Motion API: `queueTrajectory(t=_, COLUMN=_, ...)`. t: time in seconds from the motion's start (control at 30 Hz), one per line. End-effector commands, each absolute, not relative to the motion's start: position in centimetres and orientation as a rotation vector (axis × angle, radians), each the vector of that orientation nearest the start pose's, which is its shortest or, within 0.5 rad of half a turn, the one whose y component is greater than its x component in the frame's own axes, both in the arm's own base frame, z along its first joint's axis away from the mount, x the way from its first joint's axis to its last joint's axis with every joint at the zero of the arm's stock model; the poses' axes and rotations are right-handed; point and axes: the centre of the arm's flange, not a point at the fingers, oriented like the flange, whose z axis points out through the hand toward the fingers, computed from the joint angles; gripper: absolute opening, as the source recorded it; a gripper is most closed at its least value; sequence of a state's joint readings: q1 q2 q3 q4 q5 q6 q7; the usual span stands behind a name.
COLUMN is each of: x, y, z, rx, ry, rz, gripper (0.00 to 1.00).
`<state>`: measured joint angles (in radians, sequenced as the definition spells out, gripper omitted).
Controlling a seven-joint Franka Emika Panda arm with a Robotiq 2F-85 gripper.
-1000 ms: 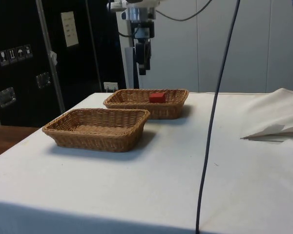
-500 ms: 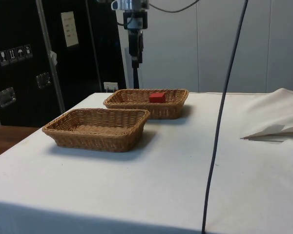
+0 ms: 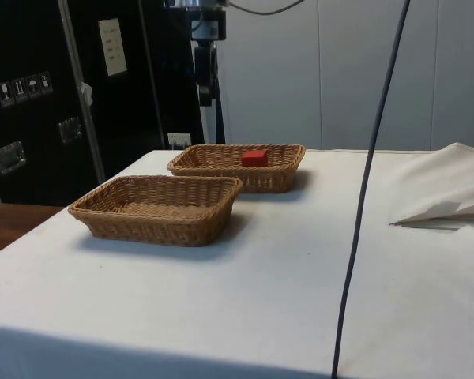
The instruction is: Pick up the red cube and place it into the right basket.
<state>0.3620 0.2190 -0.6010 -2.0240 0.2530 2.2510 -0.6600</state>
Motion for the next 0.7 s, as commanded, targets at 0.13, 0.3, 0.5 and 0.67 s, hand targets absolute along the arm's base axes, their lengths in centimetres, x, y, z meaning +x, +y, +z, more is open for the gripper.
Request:
queueTrajectory(t=0.13, x=58.0, y=-9.7, z=37.1, rx=-3.073, ry=-0.448, rz=-0.139, gripper=1.00)
queueTrajectory(t=0.3, x=58.1, y=-8.3, z=37.1, rx=-3.072, ry=-0.457, rz=-0.138, gripper=1.00)
queueTrajectory(t=0.5, x=58.4, y=-6.7, z=36.8, rx=-3.058, ry=-0.460, rz=-0.123, gripper=1.00)
queueTrajectory(t=0.67, x=58.5, y=-5.3, z=36.4, rx=-3.067, ry=-0.442, rz=-0.119, gripper=1.00)
